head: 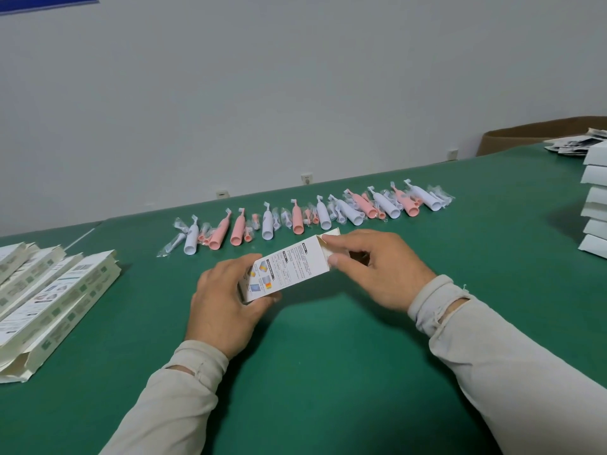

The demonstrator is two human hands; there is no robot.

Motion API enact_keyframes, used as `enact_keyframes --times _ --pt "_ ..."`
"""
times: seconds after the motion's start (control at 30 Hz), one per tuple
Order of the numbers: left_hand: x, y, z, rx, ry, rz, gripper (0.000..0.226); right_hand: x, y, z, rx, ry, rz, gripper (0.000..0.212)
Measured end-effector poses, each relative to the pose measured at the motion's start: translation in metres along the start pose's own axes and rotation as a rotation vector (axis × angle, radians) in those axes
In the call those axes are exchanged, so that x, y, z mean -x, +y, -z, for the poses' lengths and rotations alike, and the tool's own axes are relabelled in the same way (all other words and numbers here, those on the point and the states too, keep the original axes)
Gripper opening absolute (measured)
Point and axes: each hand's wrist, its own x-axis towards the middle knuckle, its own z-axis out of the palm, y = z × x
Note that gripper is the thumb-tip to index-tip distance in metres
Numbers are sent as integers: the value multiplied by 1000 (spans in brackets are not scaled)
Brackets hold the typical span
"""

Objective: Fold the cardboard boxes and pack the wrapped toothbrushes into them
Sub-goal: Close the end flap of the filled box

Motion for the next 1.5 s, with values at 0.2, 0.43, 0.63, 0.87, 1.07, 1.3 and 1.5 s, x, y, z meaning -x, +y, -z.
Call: enact_keyframes --times 0.2,0.43,0.63,0.87,1.07,1.3,1.5 --pt "0 0 0 -15 11 32 57 0 -8 -16 84 70 67 32" --pt "0 -1 0 -17 24 42 57 1 -11 -29 -202 116 -44 30" --pt "-1 0 1 -11 23 56 55 -1 -11 -26 -376 252 -93 22" --pt "0 3 1 -26 23 50 55 -3 -5 -31 -361 266 -153 11" --pt "0 3 3 -38 16 49 56 -5 -3 -28 -395 277 -189 11" --pt "1 3 3 -76 3 41 57 -4 -6 -26 -369 237 -190 12" --pt "-1 5 4 -64 13 90 61 1 -12 -32 -383 143 -125 22"
